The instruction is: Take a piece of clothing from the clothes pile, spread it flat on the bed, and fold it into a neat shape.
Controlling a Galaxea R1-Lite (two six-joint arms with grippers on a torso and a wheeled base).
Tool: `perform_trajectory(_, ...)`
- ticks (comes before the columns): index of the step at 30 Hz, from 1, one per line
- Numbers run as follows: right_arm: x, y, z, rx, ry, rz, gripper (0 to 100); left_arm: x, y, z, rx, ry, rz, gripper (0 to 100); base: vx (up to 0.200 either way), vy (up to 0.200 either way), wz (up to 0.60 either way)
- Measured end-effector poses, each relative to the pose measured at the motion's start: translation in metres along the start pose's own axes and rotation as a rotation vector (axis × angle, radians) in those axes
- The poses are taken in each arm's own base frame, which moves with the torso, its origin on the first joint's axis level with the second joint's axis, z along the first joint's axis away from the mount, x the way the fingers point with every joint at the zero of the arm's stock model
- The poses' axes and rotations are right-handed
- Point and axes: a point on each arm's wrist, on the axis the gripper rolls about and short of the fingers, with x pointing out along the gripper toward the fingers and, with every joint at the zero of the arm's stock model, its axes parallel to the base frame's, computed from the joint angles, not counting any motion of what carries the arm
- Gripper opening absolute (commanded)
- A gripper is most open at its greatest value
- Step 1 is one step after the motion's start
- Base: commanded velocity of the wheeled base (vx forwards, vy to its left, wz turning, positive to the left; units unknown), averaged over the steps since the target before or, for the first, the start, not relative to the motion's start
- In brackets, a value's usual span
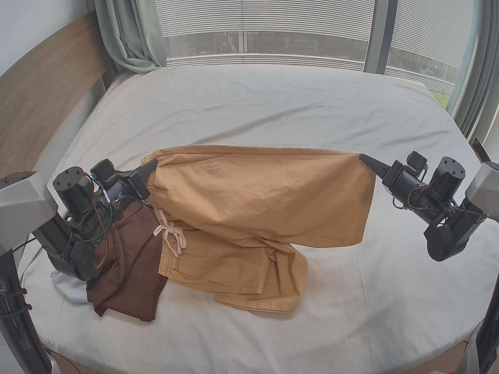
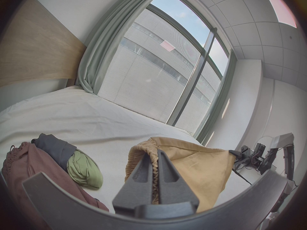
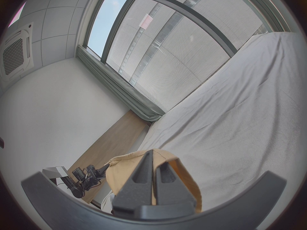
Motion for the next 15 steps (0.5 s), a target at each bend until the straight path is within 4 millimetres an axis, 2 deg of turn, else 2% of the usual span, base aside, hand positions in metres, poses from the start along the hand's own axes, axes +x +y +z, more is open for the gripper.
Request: perform_trajectory(15, 0.024, -0.042, -0.012, 0.001, -0.005, -0.015, 0, 0.04, 0.017, -0.02, -0.029, -0.052, 0.016, 0, 0.0, 0.0, 0.0)
